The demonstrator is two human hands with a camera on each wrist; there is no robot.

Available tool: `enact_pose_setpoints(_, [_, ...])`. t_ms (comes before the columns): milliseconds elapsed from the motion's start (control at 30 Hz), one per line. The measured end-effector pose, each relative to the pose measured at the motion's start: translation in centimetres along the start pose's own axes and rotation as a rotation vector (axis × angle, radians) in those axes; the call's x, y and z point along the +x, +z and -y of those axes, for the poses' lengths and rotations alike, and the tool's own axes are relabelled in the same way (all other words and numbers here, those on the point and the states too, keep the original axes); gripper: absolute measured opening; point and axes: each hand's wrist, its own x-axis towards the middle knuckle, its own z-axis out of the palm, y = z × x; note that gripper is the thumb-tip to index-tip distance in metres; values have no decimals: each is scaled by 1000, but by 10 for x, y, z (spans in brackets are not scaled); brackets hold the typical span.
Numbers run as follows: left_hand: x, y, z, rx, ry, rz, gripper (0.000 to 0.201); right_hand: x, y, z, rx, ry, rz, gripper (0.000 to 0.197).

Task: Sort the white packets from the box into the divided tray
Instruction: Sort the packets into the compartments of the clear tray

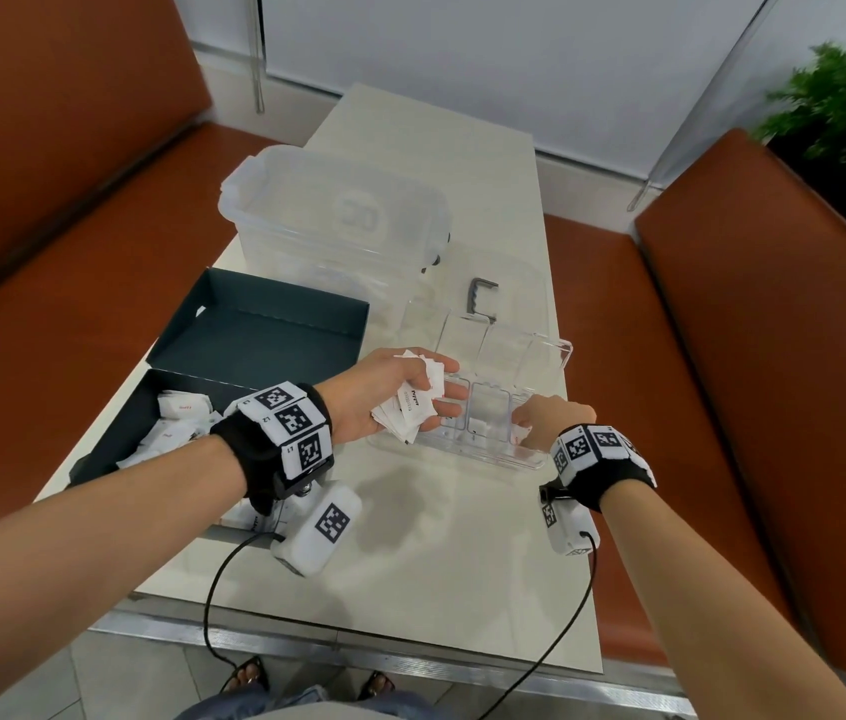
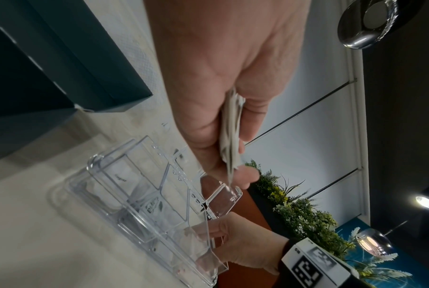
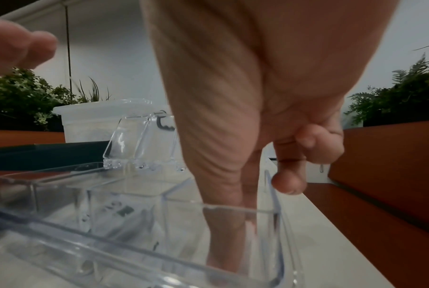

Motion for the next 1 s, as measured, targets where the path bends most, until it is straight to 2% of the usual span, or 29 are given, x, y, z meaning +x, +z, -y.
enact_pose_setpoints(267, [0, -1, 0, -22, 8, 0, 39, 5, 2, -1, 53, 13, -32, 37])
enact_pose_setpoints(500, [2, 1, 1, -9, 2, 11, 37, 6, 2, -4, 119, 34, -36, 37])
enact_pose_setpoints(633, [3, 3, 2, -7, 6, 10, 37, -2, 2, -4, 89, -3, -31, 38])
enact_pose_setpoints(700, [2, 4, 1, -11, 5, 14, 36, -12, -4, -4, 94, -18, -68, 38])
enact_pose_setpoints(767, [1, 5, 1, -20, 5, 18, 34, -28, -15, -1, 128, -28, -194, 32])
enact_pose_setpoints(833, [1, 6, 1, -23, 13, 23, 32, -46, -27, 7, 282, -82, -377, 25])
enact_pose_setpoints(900, [2, 8, 2, -29, 28, 23, 30, -67, -36, 22, 545, -196, -519, 19])
enact_pose_setpoints(1000, [4, 11, 4, -42, 67, 12, 28, -94, -42, 51, 897, -353, -514, 14])
